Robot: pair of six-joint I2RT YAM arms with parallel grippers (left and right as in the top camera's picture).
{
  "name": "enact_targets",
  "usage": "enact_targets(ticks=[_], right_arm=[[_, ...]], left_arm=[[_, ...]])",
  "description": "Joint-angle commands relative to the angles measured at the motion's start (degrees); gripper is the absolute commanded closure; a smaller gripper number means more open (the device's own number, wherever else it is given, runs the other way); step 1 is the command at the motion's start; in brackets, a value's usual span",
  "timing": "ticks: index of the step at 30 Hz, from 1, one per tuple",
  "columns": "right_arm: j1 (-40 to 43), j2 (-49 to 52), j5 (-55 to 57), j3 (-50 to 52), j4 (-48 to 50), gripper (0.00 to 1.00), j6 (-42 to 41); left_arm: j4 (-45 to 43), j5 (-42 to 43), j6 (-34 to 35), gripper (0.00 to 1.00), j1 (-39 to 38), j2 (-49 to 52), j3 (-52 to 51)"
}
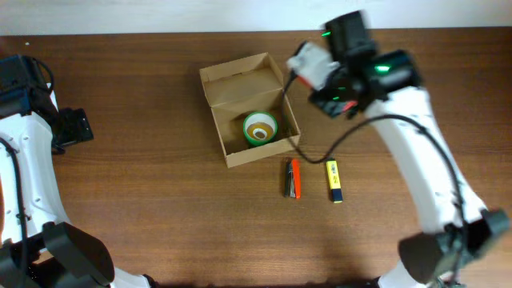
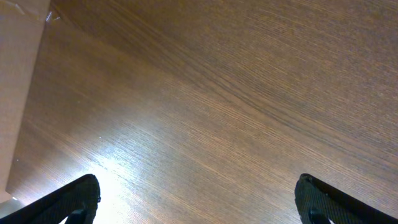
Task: Pack container
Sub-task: 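Carry the orange cutter into the box and release it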
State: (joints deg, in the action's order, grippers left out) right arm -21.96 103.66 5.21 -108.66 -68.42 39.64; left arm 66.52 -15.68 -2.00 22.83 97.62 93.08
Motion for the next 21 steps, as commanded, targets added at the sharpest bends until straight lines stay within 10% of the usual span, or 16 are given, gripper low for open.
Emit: enact_targets(ticks=[1,21], right_arm=[[-4.7,3.7,1.8,-0.9,-0.4,0.96,7.3],[-16.4,14.4,2.3,-0.9,3.1,0.96,18.7]], left_arm=[[-0.1,0.2,-0.9,0.00,0.2,-0.9,-0.4],[-0.1,0.2,-0.9,0.00,0.2,-0.9,-0.4]])
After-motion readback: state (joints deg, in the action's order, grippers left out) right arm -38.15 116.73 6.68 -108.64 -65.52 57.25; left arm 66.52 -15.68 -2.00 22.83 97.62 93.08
